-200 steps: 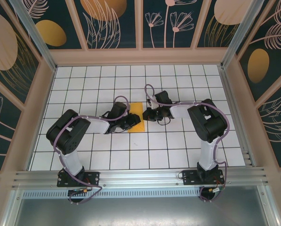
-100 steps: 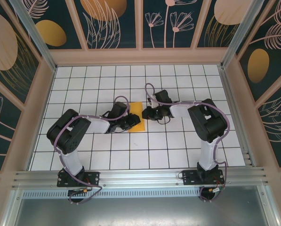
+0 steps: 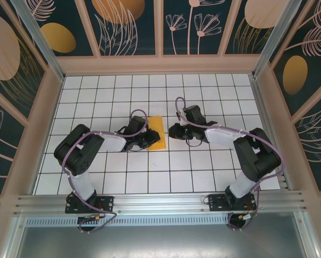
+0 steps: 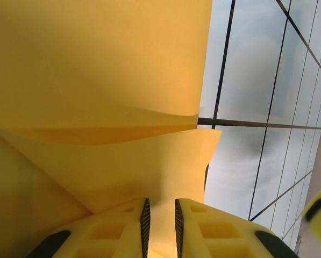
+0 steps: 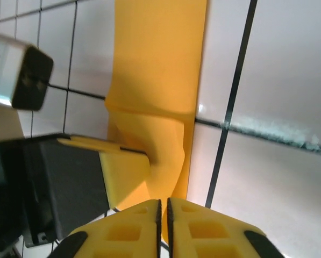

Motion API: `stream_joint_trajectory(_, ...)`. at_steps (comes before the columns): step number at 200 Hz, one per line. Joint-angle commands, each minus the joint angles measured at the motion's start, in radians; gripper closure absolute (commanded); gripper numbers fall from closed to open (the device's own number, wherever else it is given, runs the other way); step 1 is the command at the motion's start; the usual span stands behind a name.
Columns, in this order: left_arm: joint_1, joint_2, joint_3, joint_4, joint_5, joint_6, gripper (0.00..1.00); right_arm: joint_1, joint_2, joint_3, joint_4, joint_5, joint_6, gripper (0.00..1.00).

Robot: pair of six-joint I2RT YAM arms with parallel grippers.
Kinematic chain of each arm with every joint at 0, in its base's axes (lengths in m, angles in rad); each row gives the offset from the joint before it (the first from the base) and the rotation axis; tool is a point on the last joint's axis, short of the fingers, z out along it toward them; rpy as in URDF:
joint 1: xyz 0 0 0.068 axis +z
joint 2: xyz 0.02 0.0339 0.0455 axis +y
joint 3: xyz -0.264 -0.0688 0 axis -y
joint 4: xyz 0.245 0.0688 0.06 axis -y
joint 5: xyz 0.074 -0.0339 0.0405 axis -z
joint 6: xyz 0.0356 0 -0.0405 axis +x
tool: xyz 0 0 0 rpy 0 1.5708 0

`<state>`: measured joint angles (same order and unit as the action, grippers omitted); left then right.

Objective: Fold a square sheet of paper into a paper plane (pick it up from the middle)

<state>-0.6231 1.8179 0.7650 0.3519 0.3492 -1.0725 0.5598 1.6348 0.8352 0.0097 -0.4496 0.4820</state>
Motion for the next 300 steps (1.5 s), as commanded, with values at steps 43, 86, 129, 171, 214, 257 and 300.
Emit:
stream_joint_trajectory(43,-0.003,0.022,-0.002,-0.065,-0.067,-0.034,0.78,0.088,0.072,0.009,0.028,-0.067,0.021,0.92)
stream_joint_trajectory(86,-0.003,0.020,-0.003,-0.068,-0.065,-0.032,0.78,0.092,0.134,0.040,0.027,-0.067,0.015,0.92)
stream_joint_trajectory(129,-0.004,0.021,0.000,-0.069,-0.068,-0.032,0.78,0.095,0.161,0.055,0.004,-0.034,0.009,0.92)
stream_joint_trajectory(171,-0.003,0.018,-0.003,-0.078,-0.089,-0.038,0.78,0.095,0.172,0.053,-0.046,0.026,-0.012,0.92)
stream_joint_trajectory(214,-0.003,0.018,-0.006,-0.085,-0.110,-0.046,0.78,0.094,0.179,0.054,-0.077,0.020,-0.031,0.91)
stream_joint_trajectory(257,-0.004,0.016,-0.009,-0.085,-0.110,-0.047,0.78,0.089,0.084,0.067,-0.064,-0.032,-0.034,0.91)
stream_joint_trajectory(300,-0.003,0.018,-0.006,-0.079,-0.105,-0.049,0.79,0.097,0.129,0.097,-0.059,-0.066,-0.036,0.90)
